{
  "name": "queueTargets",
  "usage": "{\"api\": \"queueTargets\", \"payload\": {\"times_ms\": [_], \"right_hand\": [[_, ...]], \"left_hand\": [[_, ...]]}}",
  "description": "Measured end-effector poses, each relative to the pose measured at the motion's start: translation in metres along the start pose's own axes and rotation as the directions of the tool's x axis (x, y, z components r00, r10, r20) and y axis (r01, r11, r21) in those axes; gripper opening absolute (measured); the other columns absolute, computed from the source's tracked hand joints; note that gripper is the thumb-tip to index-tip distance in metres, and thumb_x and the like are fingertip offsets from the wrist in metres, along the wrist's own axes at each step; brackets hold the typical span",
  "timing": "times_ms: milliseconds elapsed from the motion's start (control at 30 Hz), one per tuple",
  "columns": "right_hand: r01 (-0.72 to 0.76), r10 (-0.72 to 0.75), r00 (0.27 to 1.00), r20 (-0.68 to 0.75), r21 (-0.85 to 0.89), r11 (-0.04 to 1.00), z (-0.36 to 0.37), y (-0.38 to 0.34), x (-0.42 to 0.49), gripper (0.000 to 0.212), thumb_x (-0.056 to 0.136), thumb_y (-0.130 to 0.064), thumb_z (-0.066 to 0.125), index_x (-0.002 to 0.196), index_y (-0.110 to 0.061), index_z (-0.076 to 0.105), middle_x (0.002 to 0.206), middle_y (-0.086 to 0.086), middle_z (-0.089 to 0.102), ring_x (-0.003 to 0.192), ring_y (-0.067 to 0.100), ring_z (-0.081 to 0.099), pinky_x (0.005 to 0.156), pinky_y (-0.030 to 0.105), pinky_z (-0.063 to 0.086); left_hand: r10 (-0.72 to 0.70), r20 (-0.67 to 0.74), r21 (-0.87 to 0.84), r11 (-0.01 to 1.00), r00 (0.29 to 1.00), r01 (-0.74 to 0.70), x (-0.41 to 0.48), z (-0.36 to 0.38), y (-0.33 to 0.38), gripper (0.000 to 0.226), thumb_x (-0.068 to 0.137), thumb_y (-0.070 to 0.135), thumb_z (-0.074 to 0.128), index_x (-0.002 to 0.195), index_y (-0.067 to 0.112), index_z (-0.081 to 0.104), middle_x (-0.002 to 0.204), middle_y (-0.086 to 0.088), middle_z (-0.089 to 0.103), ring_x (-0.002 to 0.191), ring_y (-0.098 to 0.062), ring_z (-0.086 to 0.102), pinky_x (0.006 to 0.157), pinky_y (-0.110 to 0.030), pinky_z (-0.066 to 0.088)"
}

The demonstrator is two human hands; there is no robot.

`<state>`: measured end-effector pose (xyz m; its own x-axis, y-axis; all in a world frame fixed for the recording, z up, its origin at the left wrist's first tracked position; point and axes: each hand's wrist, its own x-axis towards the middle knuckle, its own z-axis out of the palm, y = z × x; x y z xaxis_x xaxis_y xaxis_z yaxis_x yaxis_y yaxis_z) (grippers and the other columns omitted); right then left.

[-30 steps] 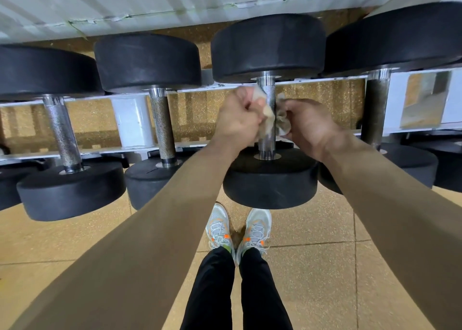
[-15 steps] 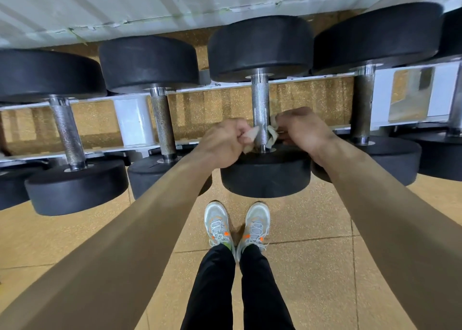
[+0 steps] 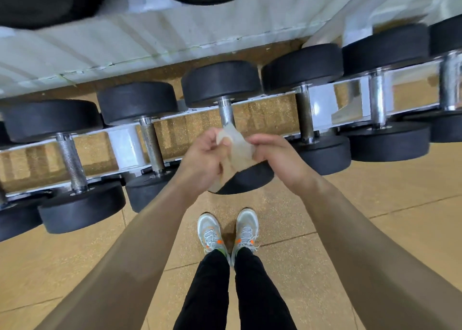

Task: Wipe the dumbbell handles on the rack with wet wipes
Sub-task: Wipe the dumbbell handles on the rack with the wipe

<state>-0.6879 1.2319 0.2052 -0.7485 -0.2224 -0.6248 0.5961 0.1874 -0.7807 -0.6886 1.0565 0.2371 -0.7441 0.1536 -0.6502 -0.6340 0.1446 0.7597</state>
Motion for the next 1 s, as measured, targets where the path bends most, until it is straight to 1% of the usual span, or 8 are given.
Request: {"api": "queueTargets", "payload": {"times_ms": [67,200,367,467,600,767,867,1000], "right_hand": [[-0.023,0.025,0.999,0.032,-0.069,0.997,-0.013,-0.01,-0.02,0.023,0.095,-0.019,0.059,0.083,-0.001,0.067,0.079,0.0,0.059,0.076,0.01,0.057,0.078,0.028,0.041],[-0.044,0.046,0.997,0.066,-0.029,0.999,-0.031,-0.037,-0.055,0.025,0.1,-0.027,0.06,0.079,-0.012,0.064,0.073,-0.007,0.06,0.071,0.002,0.058,0.07,0.015,0.043],[0.047,-0.043,0.99,-0.132,0.026,0.999,-0.058,-0.045,-0.07,0.036,0.095,-0.025,0.07,0.065,-0.011,0.055,0.071,0.0,0.056,0.073,0.015,0.056,0.076,0.031,0.043],[0.032,-0.022,0.986,-0.164,0.058,0.998,-0.082,-0.039,-0.081,0.045,0.088,-0.034,0.073,0.077,0.007,0.057,0.078,0.009,0.056,0.075,0.021,0.057,0.075,0.037,0.045],[-0.045,0.056,0.989,-0.133,0.084,0.995,-0.128,-0.024,-0.09,0.025,0.083,-0.029,0.081,0.086,-0.008,0.068,0.083,0.013,0.065,0.077,0.025,0.063,0.074,0.038,0.049],[-0.094,0.114,0.993,-0.044,0.312,0.946,-0.181,-0.005,-0.087,0.008,0.092,-0.013,0.072,0.1,-0.013,0.071,0.104,0.007,0.075,0.101,0.024,0.071,0.086,0.033,0.057],[-0.087,0.138,0.987,-0.077,0.467,0.88,-0.199,0.006,-0.068,0.025,0.099,-0.025,0.065,0.118,-0.009,0.065,0.117,0.008,0.074,0.112,0.023,0.07,0.099,0.042,0.055],[-0.046,0.048,0.943,-0.328,0.013,0.999,-0.2,0.019,-0.021,0.031,0.104,-0.037,0.053,0.12,-0.013,0.063,0.11,0.005,0.073,0.102,0.02,0.07,0.095,0.046,0.058]], "left_hand": [[0.031,-0.09,0.063,0.998,0.995,-0.025,-0.008,0.005,0.011,0.012,0.107,0.023,0.048,0.107,0.021,0.059,0.096,-0.004,0.066,0.086,-0.023,0.065,0.073,-0.043,0.058],[0.123,-0.198,0.087,0.99,0.972,-0.107,-0.02,0.021,0.029,0.014,0.105,0.023,0.051,0.093,0.025,0.057,0.089,0.002,0.065,0.073,-0.009,0.065,0.065,-0.033,0.056],[0.188,-0.289,0.163,0.976,0.939,-0.145,-0.023,0.06,0.035,0.009,0.104,0.024,0.051,0.098,0.025,0.057,0.092,0.002,0.066,0.081,-0.013,0.064,0.073,-0.032,0.053],[0.2,-0.333,0.204,0.969,0.922,-0.137,-0.019,0.091,0.034,0.01,0.103,0.025,0.051,0.106,0.019,0.059,0.097,-0.004,0.069,0.086,-0.02,0.068,0.074,-0.037,0.056],[0.18,-0.393,0.193,0.975,0.902,-0.11,-0.009,0.131,0.031,0.014,0.104,0.027,0.049,0.11,0.018,0.057,0.092,0.006,0.064,0.081,-0.01,0.063,0.065,-0.029,0.051],[0.115,-0.464,0.111,0.991,0.878,-0.072,0.01,0.172,0.026,0.011,0.104,0.028,0.051,0.11,0.021,0.058,0.094,0.008,0.063,0.078,-0.002,0.059,0.066,-0.023,0.049],[0.046,-0.461,0.036,0.999,0.886,-0.032,0.025,0.194,0.024,0.005,0.105,0.027,0.05,0.108,0.023,0.053,0.091,0.011,0.06,0.079,-0.003,0.058,0.066,-0.024,0.05],[-0.004,-0.511,0.002,1.0,0.859,0.006,0.051,0.205,0.019,0.006,0.106,0.029,0.047,0.11,0.025,0.049,0.092,0.01,0.058,0.084,-0.007,0.059,0.067,-0.026,0.049]]}}
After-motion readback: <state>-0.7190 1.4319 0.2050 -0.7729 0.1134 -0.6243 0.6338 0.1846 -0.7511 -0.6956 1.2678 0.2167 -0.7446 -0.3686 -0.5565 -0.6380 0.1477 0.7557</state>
